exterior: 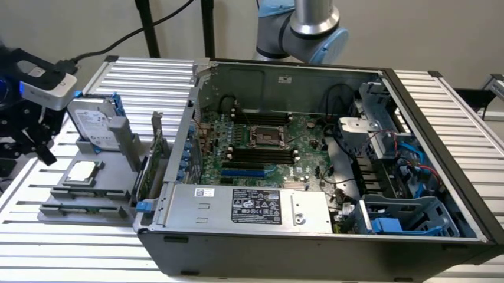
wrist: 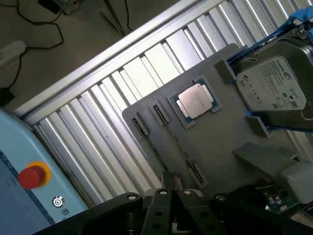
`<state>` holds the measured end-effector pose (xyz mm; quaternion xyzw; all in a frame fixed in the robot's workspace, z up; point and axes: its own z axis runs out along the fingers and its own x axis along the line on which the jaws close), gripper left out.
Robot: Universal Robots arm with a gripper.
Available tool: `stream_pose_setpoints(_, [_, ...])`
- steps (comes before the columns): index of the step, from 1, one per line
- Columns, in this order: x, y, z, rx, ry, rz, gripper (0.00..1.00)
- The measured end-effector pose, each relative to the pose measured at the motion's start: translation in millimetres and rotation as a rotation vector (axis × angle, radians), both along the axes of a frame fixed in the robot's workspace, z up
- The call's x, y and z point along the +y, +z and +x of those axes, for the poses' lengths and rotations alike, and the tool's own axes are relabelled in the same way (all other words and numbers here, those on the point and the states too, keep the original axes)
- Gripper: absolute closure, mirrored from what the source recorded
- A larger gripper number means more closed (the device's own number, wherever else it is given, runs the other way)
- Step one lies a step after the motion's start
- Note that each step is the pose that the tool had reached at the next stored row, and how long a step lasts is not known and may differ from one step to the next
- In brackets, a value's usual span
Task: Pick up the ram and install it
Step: 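Pick up the ram and move it above insertion slot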
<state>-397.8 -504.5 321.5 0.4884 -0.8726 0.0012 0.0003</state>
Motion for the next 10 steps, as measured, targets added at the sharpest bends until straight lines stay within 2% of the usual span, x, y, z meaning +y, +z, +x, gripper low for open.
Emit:
stream_pose_setpoints(5, [0.0, -1.0, 0.0, -0.0042, 0.084, -0.0088, 0.89])
stream_pose_setpoints(10, [0.0, -2.4, 0.0, -0.0131, 0.168, -0.0174, 0.89])
